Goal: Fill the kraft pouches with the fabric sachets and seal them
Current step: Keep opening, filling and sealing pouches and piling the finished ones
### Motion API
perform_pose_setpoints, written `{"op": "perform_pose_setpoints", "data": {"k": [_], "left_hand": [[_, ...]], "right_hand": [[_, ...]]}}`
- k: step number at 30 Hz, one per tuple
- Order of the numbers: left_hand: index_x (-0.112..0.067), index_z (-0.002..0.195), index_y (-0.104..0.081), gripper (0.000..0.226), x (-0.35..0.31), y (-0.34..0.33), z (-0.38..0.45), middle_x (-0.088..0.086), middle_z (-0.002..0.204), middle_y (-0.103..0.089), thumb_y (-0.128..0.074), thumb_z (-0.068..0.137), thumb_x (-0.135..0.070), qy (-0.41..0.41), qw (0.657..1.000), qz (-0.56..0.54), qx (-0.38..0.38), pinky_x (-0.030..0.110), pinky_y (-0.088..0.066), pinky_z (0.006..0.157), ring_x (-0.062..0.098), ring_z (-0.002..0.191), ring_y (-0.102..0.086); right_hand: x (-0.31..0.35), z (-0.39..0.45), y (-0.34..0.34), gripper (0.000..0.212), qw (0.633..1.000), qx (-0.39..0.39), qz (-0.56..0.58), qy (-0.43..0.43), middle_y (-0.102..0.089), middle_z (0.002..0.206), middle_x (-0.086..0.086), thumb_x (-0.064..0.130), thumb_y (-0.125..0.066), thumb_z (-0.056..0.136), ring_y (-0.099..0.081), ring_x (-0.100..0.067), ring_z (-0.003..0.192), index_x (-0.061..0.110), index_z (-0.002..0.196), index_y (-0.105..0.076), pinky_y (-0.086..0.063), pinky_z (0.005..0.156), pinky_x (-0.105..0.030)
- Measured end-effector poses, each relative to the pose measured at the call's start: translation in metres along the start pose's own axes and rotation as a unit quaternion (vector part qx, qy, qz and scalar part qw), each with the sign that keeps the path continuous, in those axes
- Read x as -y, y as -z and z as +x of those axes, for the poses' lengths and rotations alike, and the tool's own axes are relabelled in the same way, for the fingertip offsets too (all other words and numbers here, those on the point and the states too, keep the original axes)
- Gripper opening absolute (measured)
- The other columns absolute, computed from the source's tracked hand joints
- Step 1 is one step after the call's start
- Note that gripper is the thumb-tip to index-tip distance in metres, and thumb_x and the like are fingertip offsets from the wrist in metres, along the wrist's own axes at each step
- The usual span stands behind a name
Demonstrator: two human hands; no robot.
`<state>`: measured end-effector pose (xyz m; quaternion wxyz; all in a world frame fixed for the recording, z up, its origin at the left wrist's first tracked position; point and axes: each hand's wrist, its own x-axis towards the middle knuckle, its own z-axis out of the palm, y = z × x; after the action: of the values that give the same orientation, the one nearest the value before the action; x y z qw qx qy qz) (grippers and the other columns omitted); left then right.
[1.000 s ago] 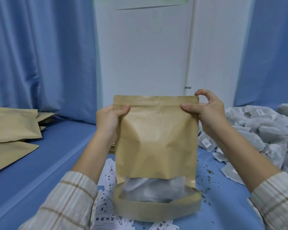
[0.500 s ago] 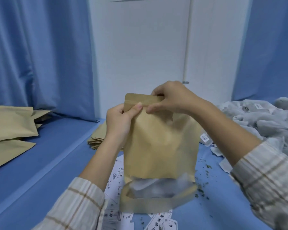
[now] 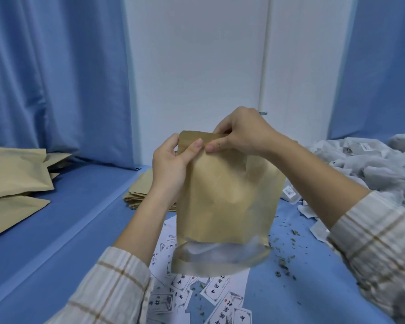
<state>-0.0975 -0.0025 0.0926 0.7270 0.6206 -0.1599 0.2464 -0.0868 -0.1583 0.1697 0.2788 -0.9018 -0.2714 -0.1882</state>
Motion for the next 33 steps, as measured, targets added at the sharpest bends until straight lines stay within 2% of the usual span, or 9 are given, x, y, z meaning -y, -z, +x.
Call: {"op": "perform_pose_setpoints", "data": {"k": [4,6,9,12,16,18,22,27,33], "left_hand": [[-0.013,0.08,-0.064,0.012,0.008,0.0,-0.001,-0.004,0.073,-0.07,-0.069,0.086,-0.022,0.01,1.0,0.003,0.009,0.023,-0.052,0.062,0.01,0.069,-0.063],[-0.007,0.078,-0.058,0.02,0.008,0.0,0.0,0.003,0.073,-0.065,-0.069,0.086,-0.021,-0.002,1.0,0.007,0.003,0.028,-0.047,0.065,0.015,0.069,-0.058],[0.001,0.075,-0.044,0.034,0.006,-0.002,0.0,0.01,0.07,-0.051,-0.07,0.085,-0.019,-0.024,1.0,0.013,-0.005,0.032,-0.035,0.063,0.019,0.068,-0.044],[-0.004,0.072,-0.044,0.033,0.011,-0.003,-0.005,0.003,0.063,-0.048,-0.069,0.086,-0.021,-0.03,0.999,0.019,-0.017,0.029,-0.032,0.057,0.016,0.062,-0.04],[-0.003,0.079,-0.05,0.028,0.014,0.002,-0.006,0.01,0.074,-0.048,-0.067,0.087,-0.023,-0.048,0.998,0.005,-0.051,0.034,-0.033,0.066,0.02,0.069,-0.041],[0.0,0.083,-0.052,0.027,0.012,0.003,-0.006,0.01,0.075,-0.048,-0.068,0.087,-0.022,-0.042,0.998,-0.002,-0.048,0.035,-0.034,0.068,0.022,0.07,-0.041],[-0.004,0.08,-0.052,0.026,0.012,0.002,-0.007,0.01,0.072,-0.047,-0.07,0.085,-0.022,-0.026,0.999,-0.016,-0.037,0.035,-0.033,0.067,0.023,0.07,-0.04],[0.005,0.089,-0.05,0.041,0.011,0.003,-0.007,0.008,0.079,-0.047,-0.073,0.081,-0.028,-0.026,0.999,-0.021,-0.02,0.038,-0.031,0.071,0.024,0.074,-0.039],[-0.015,0.077,-0.058,0.016,0.015,-0.005,-0.012,-0.001,0.069,-0.057,-0.068,0.087,-0.022,-0.022,0.999,-0.007,-0.024,0.031,-0.042,0.067,0.017,0.069,-0.051]], "right_hand": [[0.0,-0.002,-0.001,0.022,1.0,0.005,-0.02,0.007,-0.069,0.066,0.0,0.035,-0.081,0.067,-0.057,-0.005,0.063,0.016,0.076,-0.075,-0.044,0.055,-0.019],[-0.001,-0.003,0.0,0.032,0.998,0.031,-0.051,0.009,-0.064,0.064,-0.006,0.04,-0.079,0.068,-0.052,-0.009,0.062,0.01,0.078,-0.074,-0.038,0.053,-0.026],[-0.005,-0.002,0.002,0.031,0.997,0.022,-0.07,0.004,-0.049,0.045,0.009,0.042,-0.08,0.066,-0.043,-0.004,0.05,0.012,0.069,-0.072,-0.034,0.052,-0.024],[-0.011,-0.003,-0.001,0.027,0.998,-0.003,-0.066,0.018,-0.052,0.046,0.01,0.046,-0.081,0.063,-0.046,-0.005,0.052,0.02,0.062,-0.07,-0.039,0.054,-0.026],[-0.028,-0.007,0.004,0.062,0.978,-0.042,-0.201,0.024,-0.03,0.045,0.002,0.066,-0.066,0.064,-0.031,-0.011,0.049,0.017,0.049,-0.031,-0.026,0.051,-0.03],[-0.034,-0.011,0.003,0.064,0.971,-0.067,-0.223,0.056,-0.028,0.047,0.002,0.067,-0.06,0.065,-0.029,-0.01,0.048,0.018,0.05,-0.023,-0.025,0.051,-0.028],[-0.049,-0.019,0.002,0.054,0.976,-0.088,-0.185,0.075,-0.041,0.047,0.006,0.069,-0.057,0.063,-0.035,-0.015,0.053,0.02,0.049,-0.042,-0.026,0.049,-0.014],[-0.064,-0.026,0.002,0.066,0.975,-0.11,-0.186,0.042,-0.026,0.043,-0.001,0.078,-0.045,0.056,-0.03,-0.014,0.047,0.016,0.047,-0.022,-0.024,0.05,-0.03],[-0.057,-0.031,0.009,0.054,0.969,-0.114,-0.218,0.032,-0.043,0.05,0.001,0.07,-0.043,0.073,-0.043,-0.02,0.059,0.022,0.051,-0.039,-0.025,0.056,-0.029]]}}
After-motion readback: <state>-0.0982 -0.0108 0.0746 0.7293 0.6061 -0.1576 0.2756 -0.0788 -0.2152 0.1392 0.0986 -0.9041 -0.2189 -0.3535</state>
